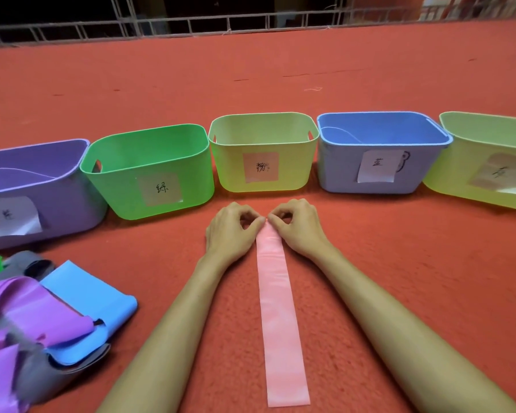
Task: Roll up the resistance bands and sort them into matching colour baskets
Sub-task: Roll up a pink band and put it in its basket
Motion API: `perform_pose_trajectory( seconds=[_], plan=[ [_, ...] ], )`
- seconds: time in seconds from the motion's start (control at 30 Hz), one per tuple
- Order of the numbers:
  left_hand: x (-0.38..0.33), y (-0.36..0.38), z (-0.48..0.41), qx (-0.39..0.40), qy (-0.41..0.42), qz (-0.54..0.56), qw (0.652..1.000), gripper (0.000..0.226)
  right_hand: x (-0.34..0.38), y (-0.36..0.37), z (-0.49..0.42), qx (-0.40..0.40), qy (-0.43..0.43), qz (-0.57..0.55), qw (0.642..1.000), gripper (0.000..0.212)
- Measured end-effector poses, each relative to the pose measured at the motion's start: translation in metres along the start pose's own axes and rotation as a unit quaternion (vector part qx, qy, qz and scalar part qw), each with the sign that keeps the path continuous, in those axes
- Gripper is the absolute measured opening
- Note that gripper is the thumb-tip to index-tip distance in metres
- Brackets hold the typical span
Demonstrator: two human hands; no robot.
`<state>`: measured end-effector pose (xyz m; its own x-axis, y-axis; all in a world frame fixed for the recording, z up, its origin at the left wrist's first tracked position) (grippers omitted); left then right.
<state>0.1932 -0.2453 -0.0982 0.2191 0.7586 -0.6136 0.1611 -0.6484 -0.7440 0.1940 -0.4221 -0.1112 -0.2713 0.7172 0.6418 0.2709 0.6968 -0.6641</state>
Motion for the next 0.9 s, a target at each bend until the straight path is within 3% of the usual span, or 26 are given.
perform_pose_trajectory(
  seconds=[0.9],
  plan=[
    [0.006, 0.001, 0.001, 0.026, -0.027, 0.07, 0.997, 0.004, 0.005, -0.007, 0.005, 0.007, 0.008, -0.035, 0.999, 0.002]
  ],
)
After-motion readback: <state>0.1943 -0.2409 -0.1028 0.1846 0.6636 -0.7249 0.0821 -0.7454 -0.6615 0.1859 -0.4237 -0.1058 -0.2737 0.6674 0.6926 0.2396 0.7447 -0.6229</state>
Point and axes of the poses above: each hand's wrist, its own z-axis away from the middle knuckle, its own y-axis out of the palm, x = y × z, the point moved 3 cm from there along -z, towards the middle knuckle, and after that the axes turned 3 degrees about -y, right-handed, at the moved point
